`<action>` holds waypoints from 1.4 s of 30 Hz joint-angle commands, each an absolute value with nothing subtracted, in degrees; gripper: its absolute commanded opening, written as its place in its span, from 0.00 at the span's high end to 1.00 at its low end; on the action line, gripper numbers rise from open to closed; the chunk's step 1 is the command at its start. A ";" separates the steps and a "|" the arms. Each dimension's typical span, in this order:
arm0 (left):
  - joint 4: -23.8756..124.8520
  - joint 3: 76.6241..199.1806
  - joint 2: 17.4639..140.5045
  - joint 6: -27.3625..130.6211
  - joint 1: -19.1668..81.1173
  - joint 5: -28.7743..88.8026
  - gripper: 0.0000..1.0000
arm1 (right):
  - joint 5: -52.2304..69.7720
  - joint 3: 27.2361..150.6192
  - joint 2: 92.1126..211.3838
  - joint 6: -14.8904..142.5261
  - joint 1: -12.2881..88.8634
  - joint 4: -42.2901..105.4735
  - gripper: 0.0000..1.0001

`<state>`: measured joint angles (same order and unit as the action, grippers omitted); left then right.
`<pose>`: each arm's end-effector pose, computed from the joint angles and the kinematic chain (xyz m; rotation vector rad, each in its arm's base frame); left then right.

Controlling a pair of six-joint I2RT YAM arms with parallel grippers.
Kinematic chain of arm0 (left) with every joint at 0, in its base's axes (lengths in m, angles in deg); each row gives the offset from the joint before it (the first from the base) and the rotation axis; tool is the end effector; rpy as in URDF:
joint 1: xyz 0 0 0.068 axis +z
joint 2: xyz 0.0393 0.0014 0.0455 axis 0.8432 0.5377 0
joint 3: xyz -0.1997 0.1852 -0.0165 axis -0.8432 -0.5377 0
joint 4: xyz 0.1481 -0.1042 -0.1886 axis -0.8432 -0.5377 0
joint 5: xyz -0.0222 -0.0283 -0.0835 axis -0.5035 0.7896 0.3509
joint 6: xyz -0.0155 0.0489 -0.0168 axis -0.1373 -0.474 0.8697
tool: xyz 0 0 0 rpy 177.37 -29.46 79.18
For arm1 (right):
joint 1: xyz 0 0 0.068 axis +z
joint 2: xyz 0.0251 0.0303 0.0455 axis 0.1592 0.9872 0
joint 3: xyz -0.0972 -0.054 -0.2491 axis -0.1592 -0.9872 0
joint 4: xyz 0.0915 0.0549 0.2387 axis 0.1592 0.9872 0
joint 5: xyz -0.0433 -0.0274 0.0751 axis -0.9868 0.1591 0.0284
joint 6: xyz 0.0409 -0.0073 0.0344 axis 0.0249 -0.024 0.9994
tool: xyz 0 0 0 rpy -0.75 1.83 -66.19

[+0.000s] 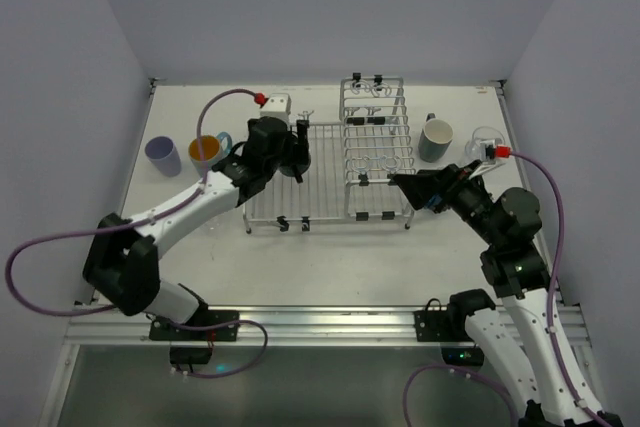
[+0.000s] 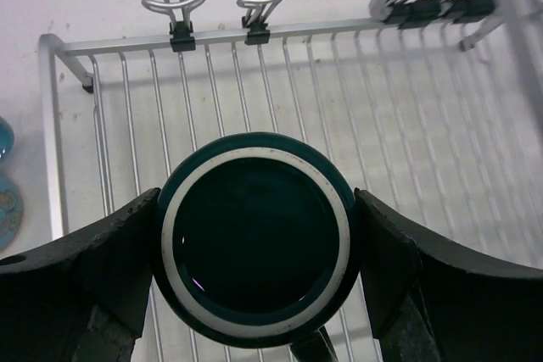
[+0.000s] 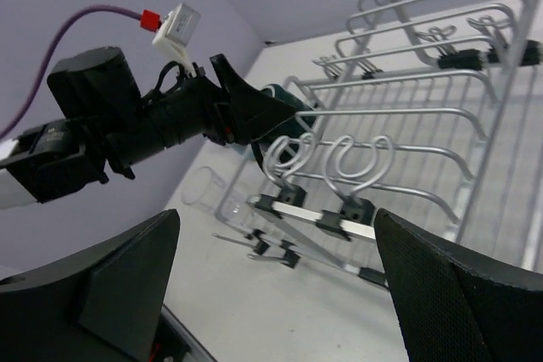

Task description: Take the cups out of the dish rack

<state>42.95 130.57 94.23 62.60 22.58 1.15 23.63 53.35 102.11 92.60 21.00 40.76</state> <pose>0.3036 -0.1964 0.2691 0.0120 2.0859 -0.2306 0.1292 0.0409 0.3450 0.0248 1.6730 0.9466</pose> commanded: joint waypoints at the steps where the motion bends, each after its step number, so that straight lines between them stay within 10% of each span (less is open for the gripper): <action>1: 52.68 125.78 78.60 67.28 22.49 5.03 0.85 | 29.51 51.97 101.25 101.11 22.43 31.36 0.01; 16: 80.01 103.97 50.69 87.41 22.32 41.51 0.87 | 20.91 50.03 108.36 110.79 43.25 13.34 0.05; 28: 94.52 98.08 49.81 95.68 22.23 45.04 0.90 | 16.60 52.67 119.27 111.23 56.53 4.72 0.18; 38: 95.76 96.67 49.28 97.18 21.97 45.49 0.87 | 19.32 53.90 126.21 113.51 58.47 -9.15 0.39; 42: 95.06 96.67 48.93 97.27 21.88 45.66 0.78 | 19.59 53.55 128.67 115.80 58.73 -13.03 0.67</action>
